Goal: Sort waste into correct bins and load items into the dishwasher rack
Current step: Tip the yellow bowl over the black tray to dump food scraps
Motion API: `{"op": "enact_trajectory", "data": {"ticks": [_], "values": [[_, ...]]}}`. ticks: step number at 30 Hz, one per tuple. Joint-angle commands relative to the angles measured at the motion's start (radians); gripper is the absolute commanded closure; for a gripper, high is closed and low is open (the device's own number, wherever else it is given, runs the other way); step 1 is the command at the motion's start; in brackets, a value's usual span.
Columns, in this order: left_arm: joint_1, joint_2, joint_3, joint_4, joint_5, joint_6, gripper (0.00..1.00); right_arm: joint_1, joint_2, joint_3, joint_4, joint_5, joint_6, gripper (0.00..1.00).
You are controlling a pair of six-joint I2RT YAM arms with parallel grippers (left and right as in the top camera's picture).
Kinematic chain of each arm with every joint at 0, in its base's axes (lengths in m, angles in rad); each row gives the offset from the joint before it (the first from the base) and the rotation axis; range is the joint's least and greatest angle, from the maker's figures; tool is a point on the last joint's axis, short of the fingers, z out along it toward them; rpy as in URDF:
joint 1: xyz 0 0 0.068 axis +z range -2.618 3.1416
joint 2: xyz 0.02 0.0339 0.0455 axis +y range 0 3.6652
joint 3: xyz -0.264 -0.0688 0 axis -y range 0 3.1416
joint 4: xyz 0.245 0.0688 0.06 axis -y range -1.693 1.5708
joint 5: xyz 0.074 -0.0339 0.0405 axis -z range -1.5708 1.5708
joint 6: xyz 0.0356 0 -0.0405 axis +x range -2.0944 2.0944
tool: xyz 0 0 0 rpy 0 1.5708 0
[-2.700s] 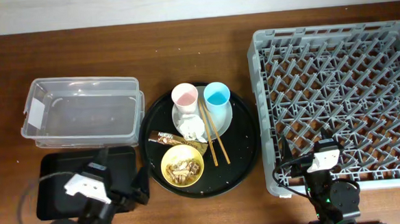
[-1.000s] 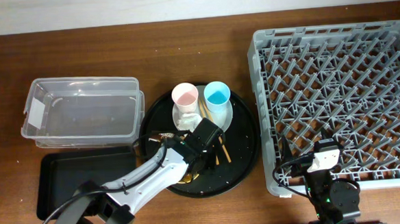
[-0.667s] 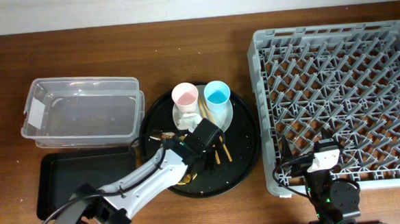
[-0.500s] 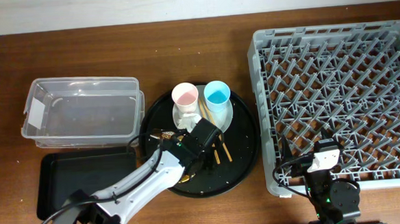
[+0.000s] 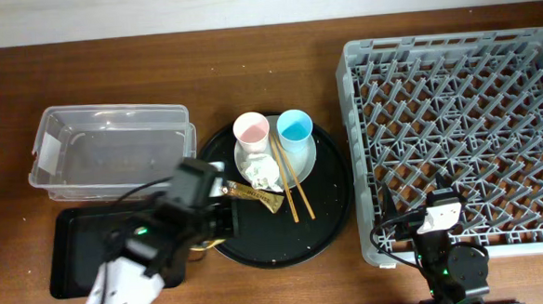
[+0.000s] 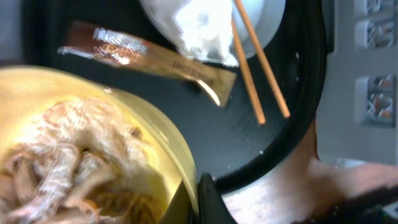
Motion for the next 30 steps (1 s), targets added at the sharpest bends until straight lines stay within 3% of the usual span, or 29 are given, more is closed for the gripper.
{"op": "enact_trajectory", "data": {"ticks": [1, 3, 7, 12, 16, 20, 22, 24, 30], "values": [[0.226, -0.064, 0.009, -0.088, 0.132, 0.175, 1.0, -0.004, -0.006, -0.005, -0.006, 0.005, 0.0, 0.02], [0.463, -0.064, 0.007, -0.141, 0.296, 0.319, 1.0, -0.004, -0.006, -0.005, -0.006, 0.005, 0.0, 0.02], [0.799, -0.064, 0.007, -0.195, 0.592, 0.509, 1.0, -0.004, -0.006, -0.005, -0.006, 0.005, 0.0, 0.02], [1.077, 0.005, -0.024, -0.207, 0.736, 0.638, 1.0, -0.004, -0.006, -0.005, -0.006, 0.005, 0.0, 0.02], [1.286, 0.234, -0.08, -0.204, 0.935, 0.843, 1.0, -0.004, -0.006, -0.005, -0.006, 0.005, 0.0, 0.02], [1.405, 0.503, -0.082, -0.354, 1.11, 1.128, 1.0, -0.004, -0.006, -0.005, -0.006, 0.005, 0.0, 0.02], [1.432, 0.554, -0.082, -0.433, 1.134, 1.223, 1.0, -0.004, -0.006, -0.005, -0.006, 0.005, 0.0, 0.02], [1.472, 0.567, -0.082, -0.489, 1.152, 1.279, 1.0, -0.004, -0.006, -0.005, -0.006, 0.005, 0.0, 0.02], [1.592, 0.567, -0.082, -0.556, 1.192, 1.294, 1.0, -0.004, -0.006, -0.005, -0.006, 0.005, 0.0, 0.02]]}}
